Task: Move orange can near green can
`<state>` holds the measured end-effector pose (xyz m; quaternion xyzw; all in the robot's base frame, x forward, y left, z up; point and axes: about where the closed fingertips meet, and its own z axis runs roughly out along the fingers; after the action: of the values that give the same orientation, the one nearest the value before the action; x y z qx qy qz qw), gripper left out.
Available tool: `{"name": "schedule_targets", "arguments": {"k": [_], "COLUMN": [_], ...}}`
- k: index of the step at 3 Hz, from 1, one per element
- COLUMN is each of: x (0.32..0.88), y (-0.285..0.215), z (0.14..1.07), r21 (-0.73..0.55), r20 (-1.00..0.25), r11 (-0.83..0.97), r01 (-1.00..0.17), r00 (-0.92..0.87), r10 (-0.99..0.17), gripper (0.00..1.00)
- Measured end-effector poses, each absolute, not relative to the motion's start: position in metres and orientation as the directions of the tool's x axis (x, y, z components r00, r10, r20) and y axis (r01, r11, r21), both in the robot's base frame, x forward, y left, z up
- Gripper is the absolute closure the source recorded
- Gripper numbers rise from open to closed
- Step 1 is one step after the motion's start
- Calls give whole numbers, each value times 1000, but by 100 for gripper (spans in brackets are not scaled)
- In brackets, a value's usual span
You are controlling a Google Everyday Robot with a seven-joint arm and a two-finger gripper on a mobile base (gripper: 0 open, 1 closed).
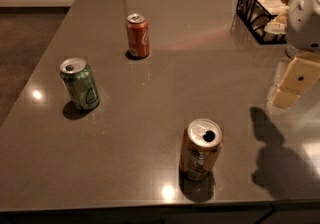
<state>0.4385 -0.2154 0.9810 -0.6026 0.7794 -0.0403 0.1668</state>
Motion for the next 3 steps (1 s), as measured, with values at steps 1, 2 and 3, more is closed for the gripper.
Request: {"name": "schedule_targets", "arguments": {"k": [1, 2, 3], "x": [438, 425, 407], "y": [-215, -210, -200], "z": [981, 977, 970], "r21": [-264, -246, -230], "r20": [-211, -248, -322], "r11": [271, 287, 302], "r01": [-926, -926, -925], "r00": [-218, -226, -220], "r10": [-953, -942, -921], "gripper": [0, 0, 0]}}
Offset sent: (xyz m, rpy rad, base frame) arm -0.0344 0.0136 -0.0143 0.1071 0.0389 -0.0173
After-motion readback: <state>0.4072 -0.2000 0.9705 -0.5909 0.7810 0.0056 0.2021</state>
